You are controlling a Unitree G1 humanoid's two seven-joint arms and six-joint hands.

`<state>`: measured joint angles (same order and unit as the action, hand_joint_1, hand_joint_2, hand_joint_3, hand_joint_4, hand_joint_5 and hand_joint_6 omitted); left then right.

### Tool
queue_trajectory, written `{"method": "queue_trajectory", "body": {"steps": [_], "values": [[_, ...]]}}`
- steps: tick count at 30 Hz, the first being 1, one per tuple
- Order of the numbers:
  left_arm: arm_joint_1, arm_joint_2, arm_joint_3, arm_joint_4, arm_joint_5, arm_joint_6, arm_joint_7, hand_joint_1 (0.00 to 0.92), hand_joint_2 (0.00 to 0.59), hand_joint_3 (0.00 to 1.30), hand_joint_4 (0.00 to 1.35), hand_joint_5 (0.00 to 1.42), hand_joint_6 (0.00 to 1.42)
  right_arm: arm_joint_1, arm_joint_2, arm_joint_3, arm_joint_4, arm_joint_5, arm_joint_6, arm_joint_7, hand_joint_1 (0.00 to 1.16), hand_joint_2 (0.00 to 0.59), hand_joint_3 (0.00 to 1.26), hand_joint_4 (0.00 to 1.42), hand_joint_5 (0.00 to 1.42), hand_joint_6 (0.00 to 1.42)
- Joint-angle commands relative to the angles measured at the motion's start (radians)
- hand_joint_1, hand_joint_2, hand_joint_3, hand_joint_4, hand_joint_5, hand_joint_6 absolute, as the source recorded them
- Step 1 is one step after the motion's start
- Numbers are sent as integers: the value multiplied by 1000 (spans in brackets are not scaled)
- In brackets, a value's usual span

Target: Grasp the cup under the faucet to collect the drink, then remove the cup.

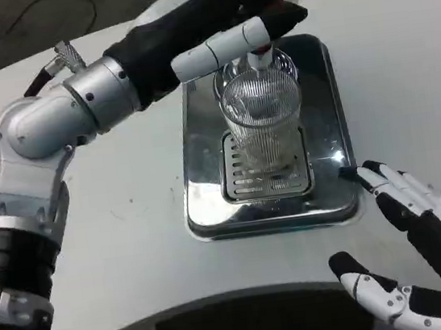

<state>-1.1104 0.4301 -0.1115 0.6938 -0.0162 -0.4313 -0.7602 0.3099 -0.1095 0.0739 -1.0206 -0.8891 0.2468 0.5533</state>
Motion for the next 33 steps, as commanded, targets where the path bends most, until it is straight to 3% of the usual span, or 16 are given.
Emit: {"method": "queue_trajectory", "body": {"steps": [1,7,16,19,21,24,33], "values": [[32,20,-44,39,72,6,-14,0,67,138,49,137,37,-14,19,-14,10,85,24,-21,366,414,44,0,0,0],[31,27,-57,46,89,-18,-6,0,67,137,42,134,32,-42,21,-30,35,183,47,-44,375,406,14,0,0,0],[25,33,-82,54,107,-43,5,0,69,137,37,123,30,-76,16,-22,54,251,78,-82,377,392,6,0,0,0],[25,37,-86,47,109,-46,5,0,70,137,37,121,29,-87,23,-20,67,276,94,-101,437,352,70,0,2,17],[29,41,-88,36,110,-49,5,0,70,137,36,117,29,-98,23,-16,85,288,88,-122,546,314,112,10,40,59],[31,47,-89,28,110,-49,5,0,70,137,36,113,29,-116,23,-2,115,305,80,-149,643,270,87,22,74,75],[32,61,-84,18,106,-44,2,0,73,137,36,108,29,-218,30,43,254,351,53,-259,710,245,0,0,62,66]]}}
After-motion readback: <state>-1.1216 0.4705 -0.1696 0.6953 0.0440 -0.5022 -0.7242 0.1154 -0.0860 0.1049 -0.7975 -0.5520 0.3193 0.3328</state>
